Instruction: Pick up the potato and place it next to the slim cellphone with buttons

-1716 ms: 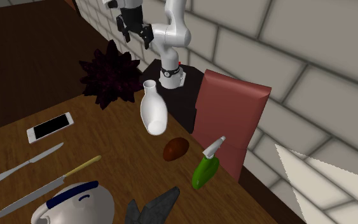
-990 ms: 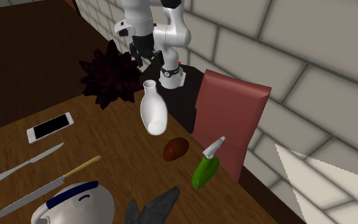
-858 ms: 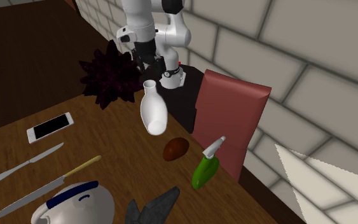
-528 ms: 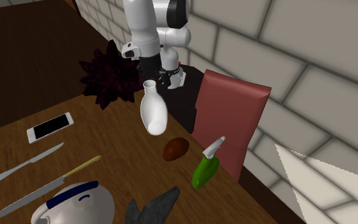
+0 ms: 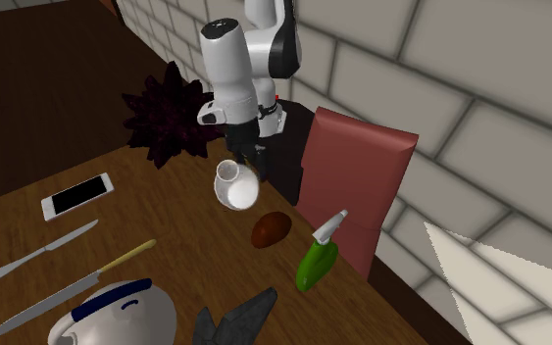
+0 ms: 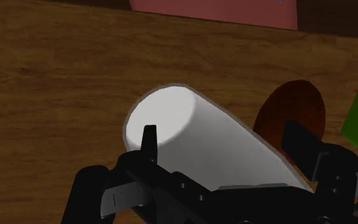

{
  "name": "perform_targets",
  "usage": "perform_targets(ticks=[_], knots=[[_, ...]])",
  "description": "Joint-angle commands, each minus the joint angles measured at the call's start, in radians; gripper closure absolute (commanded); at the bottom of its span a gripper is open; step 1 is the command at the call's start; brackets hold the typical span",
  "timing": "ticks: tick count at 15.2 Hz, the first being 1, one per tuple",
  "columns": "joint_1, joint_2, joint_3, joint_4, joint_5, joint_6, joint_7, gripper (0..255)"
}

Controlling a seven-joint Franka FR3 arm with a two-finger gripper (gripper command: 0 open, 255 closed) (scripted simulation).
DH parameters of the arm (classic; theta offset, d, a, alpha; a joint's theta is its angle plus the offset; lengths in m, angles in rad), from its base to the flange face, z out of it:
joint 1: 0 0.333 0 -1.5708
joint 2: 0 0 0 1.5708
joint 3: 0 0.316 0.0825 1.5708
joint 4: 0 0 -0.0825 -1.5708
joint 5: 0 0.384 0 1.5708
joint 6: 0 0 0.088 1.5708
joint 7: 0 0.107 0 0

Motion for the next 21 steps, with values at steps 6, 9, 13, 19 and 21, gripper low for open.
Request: perform_targets(ticks=[6, 9, 13, 19, 21], knots=[[0.016, 0.242, 0.034, 0.154, 0.000, 0.193, 0.131, 0], [0.028, 0.330, 0.035, 0.225, -0.013, 0.248, 0.182, 0], [0.037, 0.379, 0.035, 0.231, -0.024, 0.291, 0.189, 0], [0.045, 0.425, 0.033, 0.240, -0.035, 0.328, 0.196, 0], [0.045, 0.425, 0.033, 0.240, -0.035, 0.328, 0.196, 0]])
